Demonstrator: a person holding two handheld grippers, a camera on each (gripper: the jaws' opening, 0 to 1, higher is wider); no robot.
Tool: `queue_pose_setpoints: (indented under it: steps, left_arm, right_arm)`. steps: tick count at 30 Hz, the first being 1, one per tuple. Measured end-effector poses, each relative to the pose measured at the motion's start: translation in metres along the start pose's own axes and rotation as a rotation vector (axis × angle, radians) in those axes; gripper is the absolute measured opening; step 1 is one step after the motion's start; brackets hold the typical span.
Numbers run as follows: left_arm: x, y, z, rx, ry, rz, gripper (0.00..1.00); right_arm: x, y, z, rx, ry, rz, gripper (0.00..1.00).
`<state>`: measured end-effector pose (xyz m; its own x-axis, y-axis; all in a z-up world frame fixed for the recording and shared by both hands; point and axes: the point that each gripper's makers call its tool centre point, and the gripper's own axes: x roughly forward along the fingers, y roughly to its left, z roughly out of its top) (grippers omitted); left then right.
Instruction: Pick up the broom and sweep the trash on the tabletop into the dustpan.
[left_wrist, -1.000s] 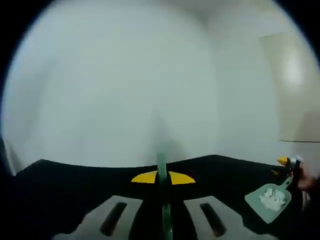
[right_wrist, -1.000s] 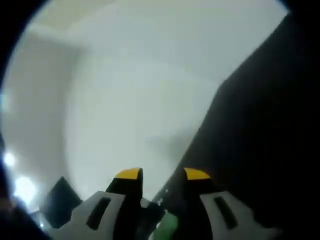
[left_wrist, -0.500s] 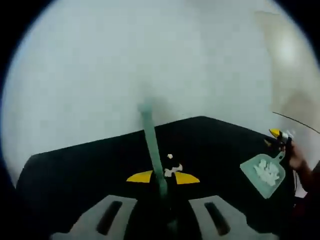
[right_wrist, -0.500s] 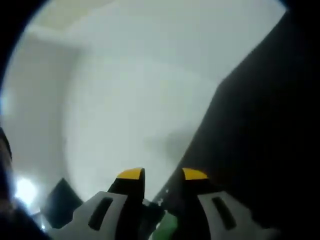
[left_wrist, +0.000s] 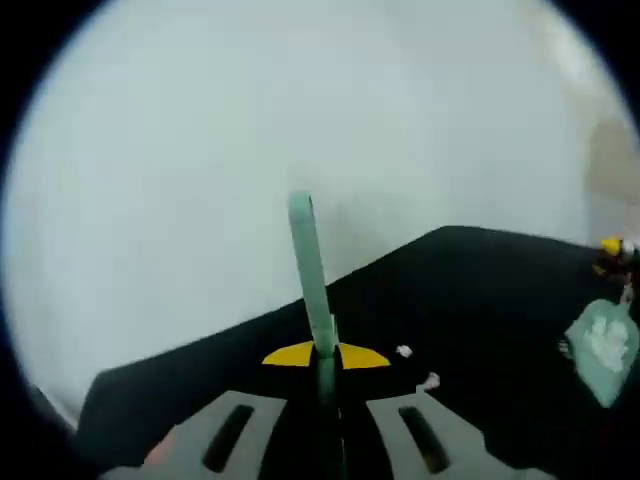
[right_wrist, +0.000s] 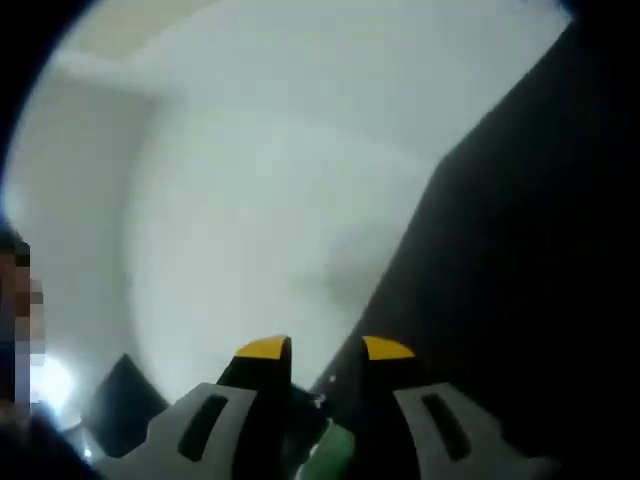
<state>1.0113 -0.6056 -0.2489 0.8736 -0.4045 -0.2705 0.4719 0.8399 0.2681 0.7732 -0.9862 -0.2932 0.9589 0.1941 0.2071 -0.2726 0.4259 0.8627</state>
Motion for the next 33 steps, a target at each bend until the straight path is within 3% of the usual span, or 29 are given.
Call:
queue_pose_setpoints:
  steps: [1,3,4,5,7,8,9,10,11,12,13,14,16,18,22,25,27,29,31,33]
  left_arm:
    - [0.012,-0.005,-0.001,0.014,0.007,-0.002,0.04]
    - [0.029,-0.021,-0.011,-0.032,0.053,-0.029,0.04]
    - [0.034,-0.035,-0.007,-0.072,0.025,-0.065,0.04]
    - [0.034,-0.046,-0.006,-0.111,0.034,-0.078,0.04]
    - [0.036,-0.067,-0.006,-0.001,0.083,-0.09,0.03]
    - [0.036,-0.073,0.001,-0.034,0.056,-0.094,0.03]
    - [0.038,-0.09,0.008,-0.068,0.036,-0.166,0.03]
    - [0.04,-0.102,0.007,-0.072,0.077,-0.201,0.03]
    - [0.042,-0.102,0.009,0.012,0.091,-0.181,0.03]
    - [0.047,-0.114,0.011,0.066,0.11,-0.217,0.03]
    - [0.049,-0.124,0.012,0.013,0.135,-0.252,0.03]
    - [0.051,-0.129,0.014,-0.002,0.14,-0.273,0.03]
    - [0.057,-0.135,0.012,0.095,0.203,-0.306,0.04]
    - [0.064,-0.135,0.021,0.07,0.192,-0.311,0.04]
    - [0.071,-0.15,0.03,-0.054,0.253,-0.409,0.04]
    - [0.078,-0.155,0.032,0.033,0.272,-0.418,0.04]
    - [0.081,-0.159,0.044,-0.005,0.251,-0.404,0.04]
    - [0.079,-0.168,0.065,-0.012,0.191,-0.411,0.04]
    - [0.074,-0.172,0.079,0.037,0.133,-0.392,0.04]
    - [0.066,-0.177,0.089,0.031,0.086,-0.377,0.04]
  right_arm:
    - [-0.001,0.0,0.0,0.006,0.0,0.005,0.29]
    - [-0.005,-0.002,0.004,0.027,-0.012,0.019,0.29]
    - [-0.006,-0.001,0.005,0.039,-0.018,0.026,0.29]
    - [-0.007,-0.001,0.006,0.045,-0.022,0.031,0.29]
    - [-0.009,0.001,0.007,0.06,-0.033,0.044,0.29]
    - [-0.01,0.002,0.008,0.066,-0.037,0.052,0.29]
    - [-0.01,0.003,0.009,0.07,-0.039,0.056,0.29]
    - [-0.01,0.003,0.009,0.074,-0.039,0.061,0.29]
    - [-0.009,0.005,0.009,0.08,-0.035,0.069,0.29]
    - [-0.01,0.005,0.008,0.087,-0.032,0.074,0.29]
    - [-0.005,0.01,0.007,0.094,-0.03,0.08,0.29]
    - [-0.001,0.015,0.006,0.101,-0.031,0.085,0.29]
    - [-0.01,0.015,0.012,0.109,-0.034,0.093,0.29]
    - [-0.012,0.016,0.013,0.114,-0.035,0.099,0.29]
    - [-0.01,0.014,0.013,0.117,-0.035,0.102,0.29]
    - [-0.01,0.014,0.013,0.116,-0.034,0.095,0.29]
    - [-0.009,0.013,0.013,0.115,-0.032,0.095,0.29]
    - [-0.009,0.014,0.013,0.112,-0.031,0.095,0.29]
    - [-0.009,0.014,0.013,0.114,-0.034,0.093,0.29]
    - [-0.009,0.014,0.013,0.114,-0.034,0.092,0.29]
